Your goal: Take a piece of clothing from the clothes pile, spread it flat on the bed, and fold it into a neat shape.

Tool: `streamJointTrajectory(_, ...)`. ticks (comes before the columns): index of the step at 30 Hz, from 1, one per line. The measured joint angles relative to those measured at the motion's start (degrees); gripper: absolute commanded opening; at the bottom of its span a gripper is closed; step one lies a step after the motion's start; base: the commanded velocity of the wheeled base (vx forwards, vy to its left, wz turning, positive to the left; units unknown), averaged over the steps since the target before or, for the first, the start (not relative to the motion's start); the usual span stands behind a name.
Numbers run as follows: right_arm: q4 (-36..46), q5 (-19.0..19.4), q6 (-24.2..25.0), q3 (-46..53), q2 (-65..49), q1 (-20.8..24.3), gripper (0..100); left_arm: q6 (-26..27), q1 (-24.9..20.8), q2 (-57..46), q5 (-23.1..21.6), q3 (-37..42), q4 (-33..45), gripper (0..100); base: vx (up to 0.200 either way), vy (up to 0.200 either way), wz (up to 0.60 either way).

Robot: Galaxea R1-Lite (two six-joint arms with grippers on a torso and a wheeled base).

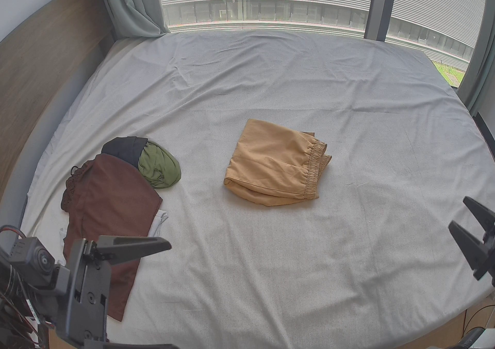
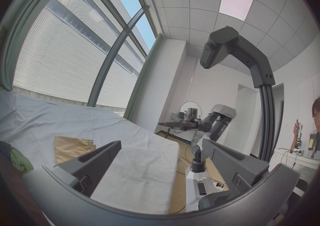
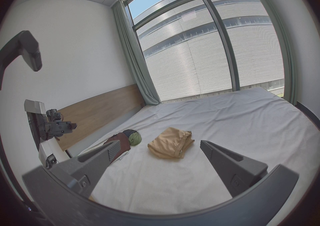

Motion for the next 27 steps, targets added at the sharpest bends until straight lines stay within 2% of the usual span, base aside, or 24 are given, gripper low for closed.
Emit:
streamJointTrajectory(6,20.2,-0.4,-0.3,0.1,-17.1,-1.9,100,-0.1,1.8,-7.3,3.6,1.0,9.2,100,0.0,0.0,0.0)
streamJointTrajectory(11,31.3,-1.6,-0.9,0.5,-29.3,-4.3,100,-0.1,5.2,-18.0,5.8,1.5,24.8,100,0.0,0.0,0.0)
streamJointTrajectory(16,39.0,-6.4,-2.4,1.3,-37.4,-6.0,100,0.4,10.8,-30.7,7.3,1.5,41.5,100,0.0,0.0,0.0)
streamJointTrajectory(21,44.2,-15.5,-4.5,1.8,-42.5,-7.2,100,0.9,19.7,-44.9,8.4,1.5,56.5,100,0.0,0.0,0.0)
streamJointTrajectory(25,47.3,-18.2,-6.0,1.9,-44.9,-7.7,100,1.8,25.9,-55.4,9.6,1.5,66.9,100,0.0,0.0,0.0)
streamJointTrajectory(27,48.5,-18.9,-6.7,1.9,-45.8,-7.9,100,3.1,28.4,-60.4,12.2,1.5,72.2,100,0.0,0.0,0.0)
